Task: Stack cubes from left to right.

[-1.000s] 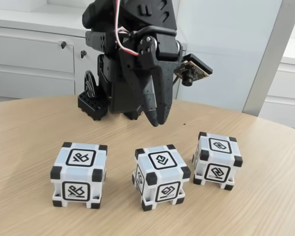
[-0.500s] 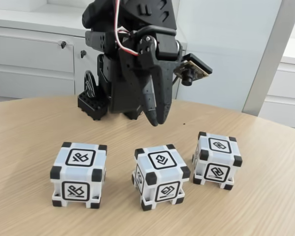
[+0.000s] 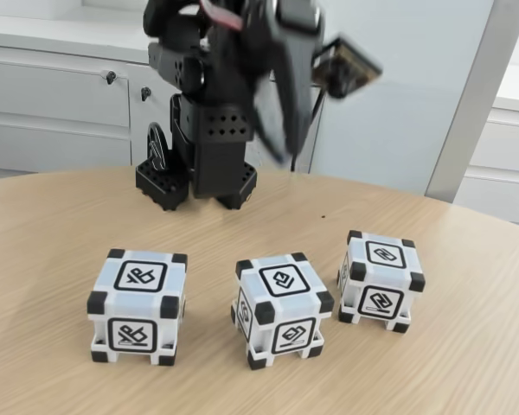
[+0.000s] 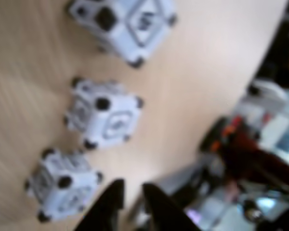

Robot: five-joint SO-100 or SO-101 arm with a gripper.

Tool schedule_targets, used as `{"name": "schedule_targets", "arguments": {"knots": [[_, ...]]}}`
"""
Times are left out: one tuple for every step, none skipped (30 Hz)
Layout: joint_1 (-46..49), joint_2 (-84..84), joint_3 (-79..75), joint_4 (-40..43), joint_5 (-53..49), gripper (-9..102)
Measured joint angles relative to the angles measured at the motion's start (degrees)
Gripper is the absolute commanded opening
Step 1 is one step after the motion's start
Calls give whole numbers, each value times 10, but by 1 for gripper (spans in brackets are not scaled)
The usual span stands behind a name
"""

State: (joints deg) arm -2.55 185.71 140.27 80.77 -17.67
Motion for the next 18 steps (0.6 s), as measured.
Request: {"name": "schedule_targets", "arguments": {"knots": [[0, -23, -28, 0, 0, 0], [0, -48, -58, 0, 0, 0], [0, -76, -89, -1, 0, 0], [0, -106, -119, -1, -2, 0], [0, -138, -149, -1, -9, 0], [0, -171, -176, -1, -20, 0], [0, -207, -200, -1, -31, 0], [0, -241, -222, -1, -43, 0], [-2, -275, -242, -1, -63, 0], [-3, -310, -258, -1, -84, 0], [-4, -345, -271, -1, -107, 0], [-4, -379, -283, -1, -130, 0], [-4, -407, -294, -1, -151, 0], [-4, -434, -305, -1, -171, 0], [-4, -461, -316, -1, -192, 0], [-4, -490, -326, -2, -211, 0], [-4, -516, -338, -3, -229, 0], [-4, -541, -348, -3, -244, 0]]}}
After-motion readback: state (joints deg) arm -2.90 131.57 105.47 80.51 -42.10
